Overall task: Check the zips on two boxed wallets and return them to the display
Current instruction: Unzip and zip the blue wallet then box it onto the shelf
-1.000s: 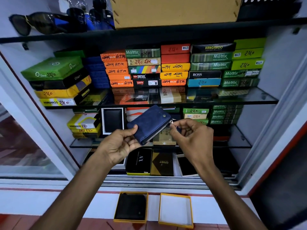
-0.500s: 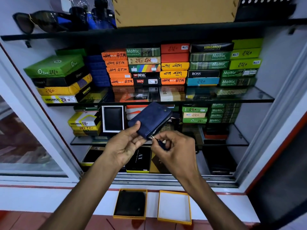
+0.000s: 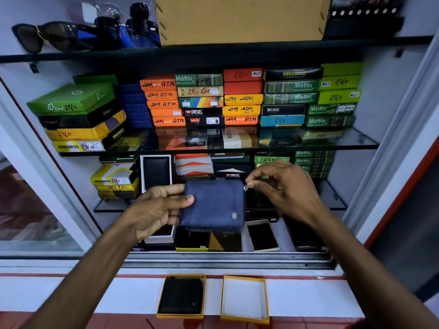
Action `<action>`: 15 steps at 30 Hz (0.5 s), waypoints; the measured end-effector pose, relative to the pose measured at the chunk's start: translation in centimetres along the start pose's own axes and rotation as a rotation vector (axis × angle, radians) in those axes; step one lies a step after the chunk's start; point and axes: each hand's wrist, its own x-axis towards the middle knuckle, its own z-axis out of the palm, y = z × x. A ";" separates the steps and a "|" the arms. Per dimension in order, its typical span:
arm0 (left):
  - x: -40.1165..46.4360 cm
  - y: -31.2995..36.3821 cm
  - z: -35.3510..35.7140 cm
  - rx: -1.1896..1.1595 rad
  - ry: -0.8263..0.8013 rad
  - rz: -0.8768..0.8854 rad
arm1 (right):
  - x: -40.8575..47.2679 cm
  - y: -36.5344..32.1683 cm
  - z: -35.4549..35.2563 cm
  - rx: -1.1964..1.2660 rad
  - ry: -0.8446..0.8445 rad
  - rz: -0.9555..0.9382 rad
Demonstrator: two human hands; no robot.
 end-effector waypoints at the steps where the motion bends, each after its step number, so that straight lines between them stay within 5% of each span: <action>1: 0.0 0.4 0.1 0.052 -0.050 -0.022 | 0.7 0.2 0.0 0.000 -0.009 0.001; 10: 1.1 1.5 3.8 0.226 -0.252 -0.164 | 5.9 -1.0 2.1 0.201 -0.337 -0.253; 12: 1.3 1.0 3.8 0.188 -0.201 -0.155 | 5.8 -0.5 2.2 0.275 -0.295 -0.164; 15: 1.5 -0.1 3.1 0.092 -0.075 -0.133 | 4.0 1.7 2.0 0.467 -0.178 0.233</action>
